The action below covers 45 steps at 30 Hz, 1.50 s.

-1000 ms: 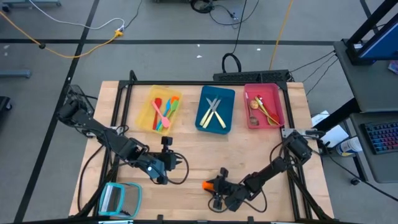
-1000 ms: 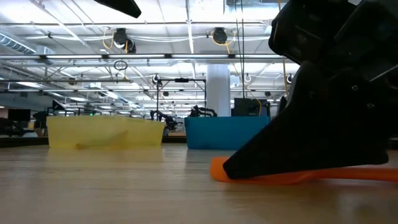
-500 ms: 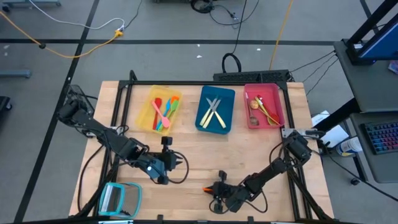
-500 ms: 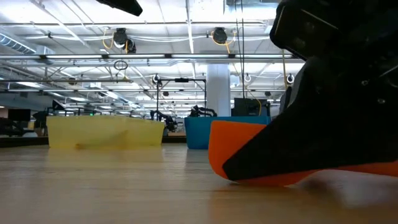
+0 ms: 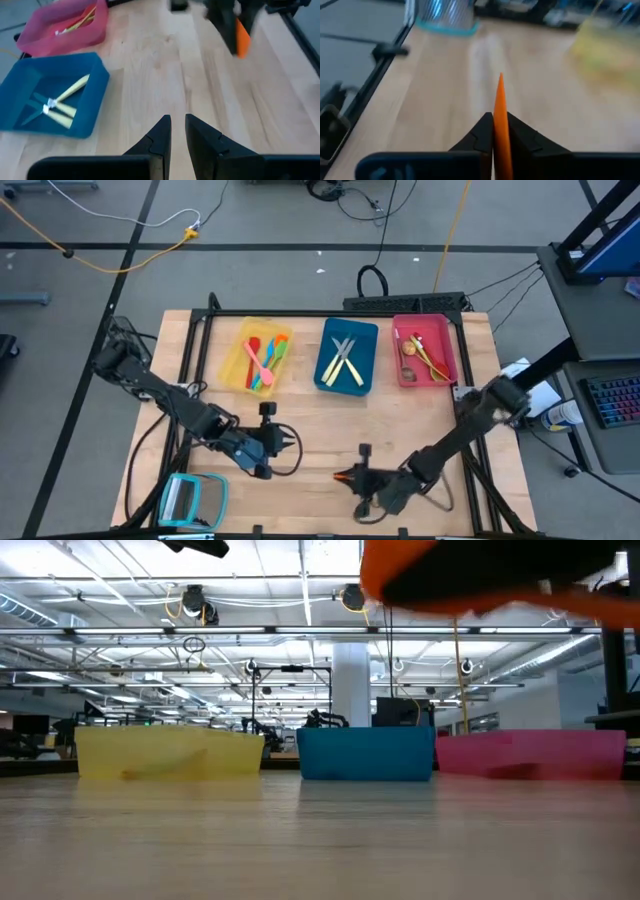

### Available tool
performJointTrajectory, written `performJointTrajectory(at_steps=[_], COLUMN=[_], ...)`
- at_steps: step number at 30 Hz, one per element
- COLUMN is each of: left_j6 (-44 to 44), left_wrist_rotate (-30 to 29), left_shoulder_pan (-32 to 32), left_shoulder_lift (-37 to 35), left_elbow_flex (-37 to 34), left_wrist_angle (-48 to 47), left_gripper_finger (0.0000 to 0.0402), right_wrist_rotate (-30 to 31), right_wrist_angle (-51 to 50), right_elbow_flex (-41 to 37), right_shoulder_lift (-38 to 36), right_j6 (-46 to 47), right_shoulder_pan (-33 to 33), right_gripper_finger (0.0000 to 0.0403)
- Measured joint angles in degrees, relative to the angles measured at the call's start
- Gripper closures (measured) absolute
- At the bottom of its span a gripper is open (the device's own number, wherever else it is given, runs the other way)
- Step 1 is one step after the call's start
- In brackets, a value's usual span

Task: Pick & Place Kitchen Items
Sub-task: Put the orange spatula into the yellow bin

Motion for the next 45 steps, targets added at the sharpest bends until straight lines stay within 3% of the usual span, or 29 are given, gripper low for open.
performJointTrajectory(at_steps=[6, 12, 17, 24, 29, 39, 42, 45], left_j6=[7.18, 16.07, 19.13, 17.57, 17.21, 9.69, 11.33, 11.74], left_wrist_rotate=[-1.15, -4.6, -4.56, -3.0, -3.74, 14.04, 16.54, 16.85], left_shoulder_pan=[-1.02, -1.95, -1.07, 2.86, 6.34, 12.52, 13.29, 13.36], left_shoulder_lift=[2.97, 8.66, 14.86, 24.61, 28.45, 29.65, 29.65, 29.65], left_elbow_flex=[0.02, 0.0, 0.0, 0.0, -0.02, -0.01, 0.0, 0.0], left_wrist_angle=[7.94, 21.13, 33.54, 53.54, 60.6, 64.74, 65.55, 65.81], left_gripper_finger=[0.0339, 0.0339, 0.0339, 0.0339, 0.0339, 0.0339, 0.0339, 0.0332], right_wrist_rotate=[3.53, 2.46, -3.38, -9.75, -12.9, -15.25, -18.89, -18.82], right_wrist_angle=[5.09, 35.88, 58.61, 58.88, 59.24, 59.26, 58.81, 57.25], right_elbow_flex=[-6.09, -19.93, -29.42, -29.27, -29.27, -29.19, -28.4, -26.86], right_shoulder_lift=[-12.77, -19.02, -18.45, -18.45, -18.45, -18.45, -18.45, -18.51], right_j6=[-7.63, -20.48, -21.69, -20.77, -19.4, -14.41, -13.97, -14.45], right_shoulder_pan=[0.35, 0.86, -1.65, -6.19, -8.3, -10.97, -11.8, -12.15], right_gripper_finger=[0.0383, 0.0387, 0.0381, 0.0385, 0.0382, 0.0382, 0.0382, 0.0381])
